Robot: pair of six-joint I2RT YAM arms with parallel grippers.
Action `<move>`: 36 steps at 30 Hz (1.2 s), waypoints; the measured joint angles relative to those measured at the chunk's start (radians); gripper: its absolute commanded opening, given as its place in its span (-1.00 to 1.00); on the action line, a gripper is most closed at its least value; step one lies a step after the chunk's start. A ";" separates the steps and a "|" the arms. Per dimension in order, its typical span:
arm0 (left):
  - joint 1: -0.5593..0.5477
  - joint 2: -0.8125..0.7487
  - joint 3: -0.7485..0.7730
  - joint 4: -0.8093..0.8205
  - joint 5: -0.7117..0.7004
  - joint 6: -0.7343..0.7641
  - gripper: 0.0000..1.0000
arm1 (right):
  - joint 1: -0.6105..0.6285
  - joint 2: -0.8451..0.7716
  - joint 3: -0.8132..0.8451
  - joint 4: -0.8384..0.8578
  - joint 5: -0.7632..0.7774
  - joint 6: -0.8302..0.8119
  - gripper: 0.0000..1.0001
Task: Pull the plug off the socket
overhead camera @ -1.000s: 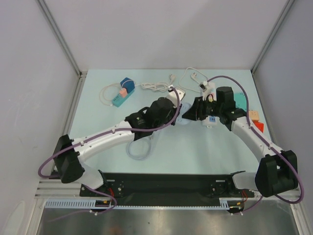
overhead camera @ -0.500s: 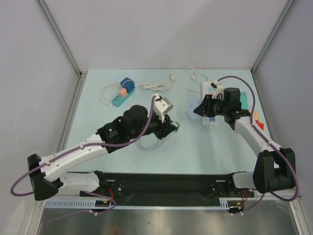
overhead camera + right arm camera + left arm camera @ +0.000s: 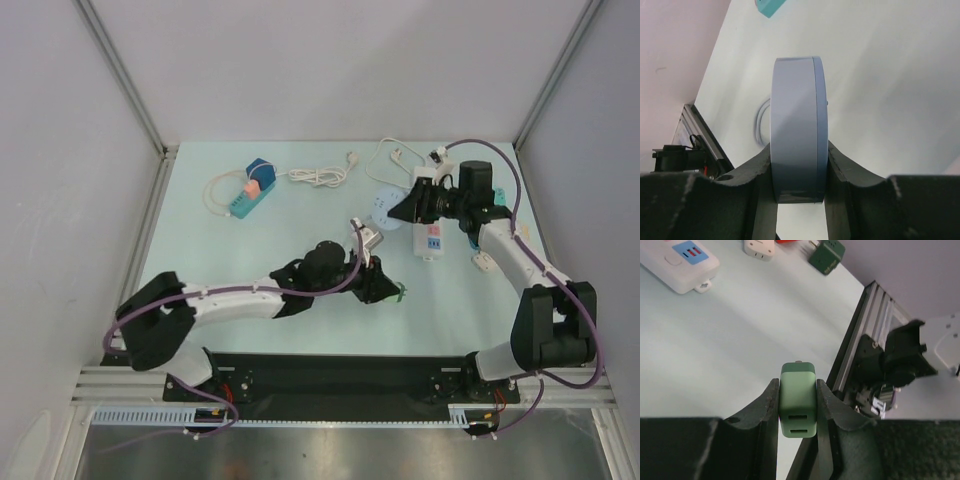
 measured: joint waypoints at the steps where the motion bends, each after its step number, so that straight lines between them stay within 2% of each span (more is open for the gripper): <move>1: -0.002 0.037 0.000 0.057 -0.006 -0.032 -1.00 | 0.000 0.006 0.023 -0.018 -0.002 -0.008 -1.00; 7: -0.023 0.297 0.022 0.358 -0.067 -0.217 -1.00 | -0.002 0.062 0.209 -0.144 -0.007 -0.096 -1.00; 11: -0.041 0.497 0.114 0.496 -0.111 -0.328 -1.00 | -0.009 0.129 0.368 -0.278 -0.050 -0.212 -1.00; 14: -0.061 0.616 0.230 0.534 -0.141 -0.381 -0.99 | -0.028 0.173 0.441 -0.384 -0.115 -0.302 -1.00; 19: -0.105 0.756 0.439 0.555 -0.198 -0.462 -0.97 | -0.069 0.221 0.473 -0.507 -0.163 -0.389 -1.00; 20: -0.110 0.781 0.476 0.558 -0.212 -0.490 -0.90 | -0.077 0.225 0.474 -0.523 -0.167 -0.401 -1.00; 24: -0.122 0.910 0.637 0.559 -0.248 -0.626 -0.85 | -0.101 0.236 0.497 -0.594 -0.177 -0.446 -1.00; 26: -0.121 0.962 0.697 0.530 -0.259 -0.671 -0.65 | -0.111 0.237 0.515 -0.621 -0.179 -0.467 -1.00; 32: -0.117 1.058 0.860 0.332 -0.270 -0.787 -0.32 | -0.164 0.237 0.538 -0.670 -0.204 -0.507 -1.00; 36: -0.116 1.089 0.960 0.208 -0.272 -0.845 0.10 | -0.193 0.237 0.538 -0.678 -0.219 -0.509 -1.00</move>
